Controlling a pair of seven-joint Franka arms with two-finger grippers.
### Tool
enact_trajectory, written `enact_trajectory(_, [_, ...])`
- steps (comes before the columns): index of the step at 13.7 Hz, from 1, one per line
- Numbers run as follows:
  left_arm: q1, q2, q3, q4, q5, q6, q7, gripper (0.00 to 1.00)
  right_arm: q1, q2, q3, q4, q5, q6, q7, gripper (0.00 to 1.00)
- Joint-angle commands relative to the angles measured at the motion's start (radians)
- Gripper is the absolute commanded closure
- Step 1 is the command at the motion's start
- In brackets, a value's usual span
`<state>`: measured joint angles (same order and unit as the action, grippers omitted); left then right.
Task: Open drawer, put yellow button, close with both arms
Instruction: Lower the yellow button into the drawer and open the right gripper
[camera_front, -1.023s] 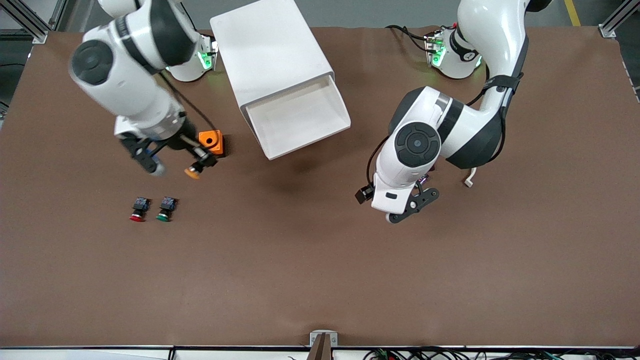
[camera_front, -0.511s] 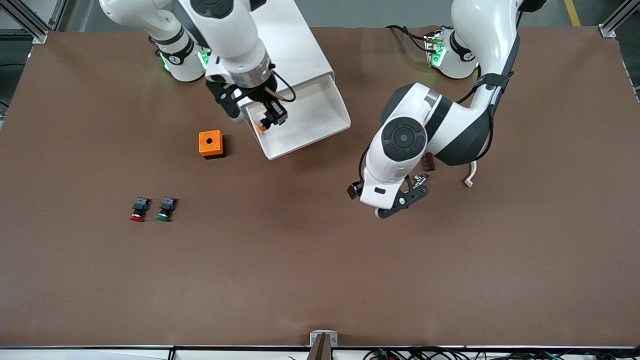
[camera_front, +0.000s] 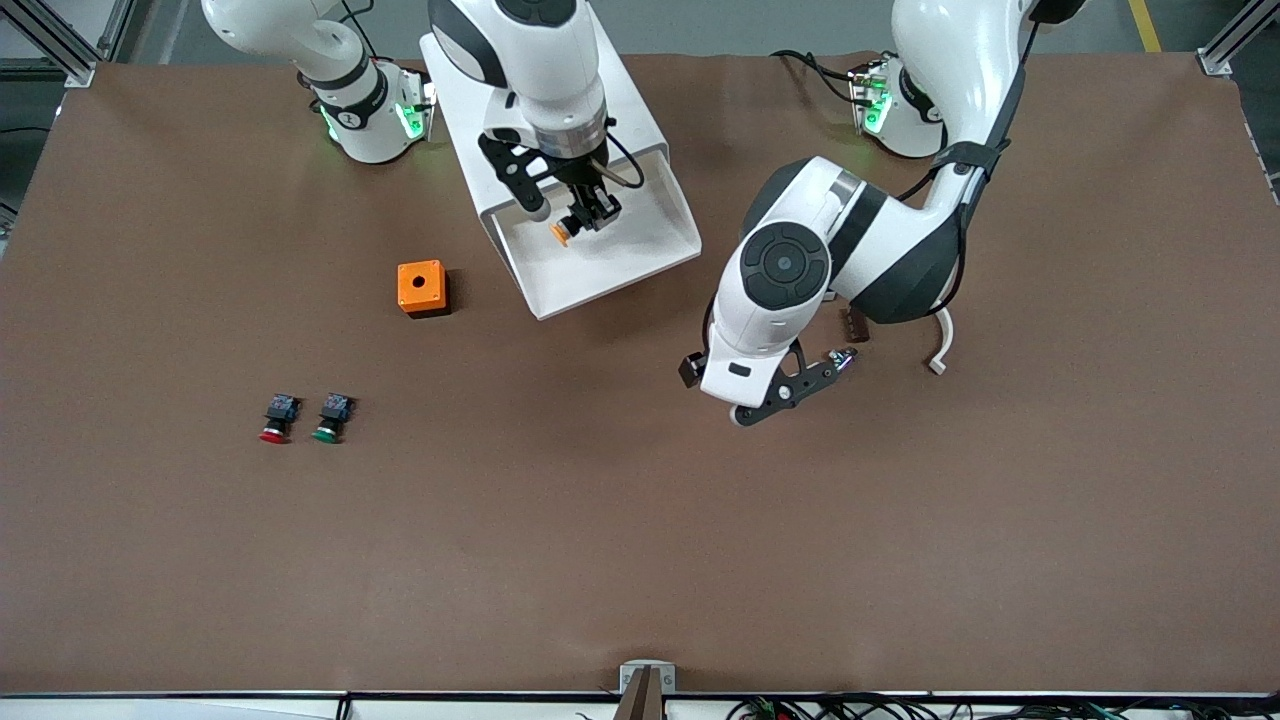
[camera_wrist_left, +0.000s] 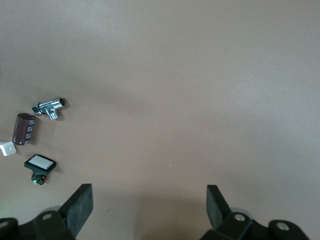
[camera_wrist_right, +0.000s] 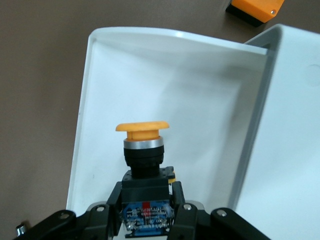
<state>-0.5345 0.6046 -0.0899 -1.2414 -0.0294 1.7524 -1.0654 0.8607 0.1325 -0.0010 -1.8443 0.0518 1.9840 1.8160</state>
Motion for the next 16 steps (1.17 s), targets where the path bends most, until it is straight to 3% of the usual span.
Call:
enact_trajectory(1, [0.002, -0.005, -0.007, -0.006, 0.005, -0.002, 0.001, 0.00, 0.006, 0.018, -0.014, 0.023, -0.015, 0.012, 0.016, 1.00])
enact_trajectory(13, [0.007, -0.003, -0.007, -0.006, -0.015, 0.004, 0.007, 0.00, 0.026, 0.134, -0.014, 0.088, -0.013, 0.024, 0.140, 1.00])
enact_trajectory(14, [0.004, -0.002, -0.007, -0.006, -0.014, 0.010, 0.008, 0.00, 0.020, 0.134, -0.014, 0.091, -0.007, 0.022, 0.149, 0.71])
enact_trajectory(15, [0.004, 0.000, -0.007, -0.004, -0.009, 0.013, 0.008, 0.00, 0.018, 0.134, -0.014, 0.097, -0.001, 0.021, 0.154, 0.01])
enact_trajectory(16, [0.004, 0.001, -0.007, -0.004, -0.004, 0.024, 0.015, 0.00, 0.026, 0.134, -0.016, 0.105, -0.013, 0.018, 0.149, 0.00])
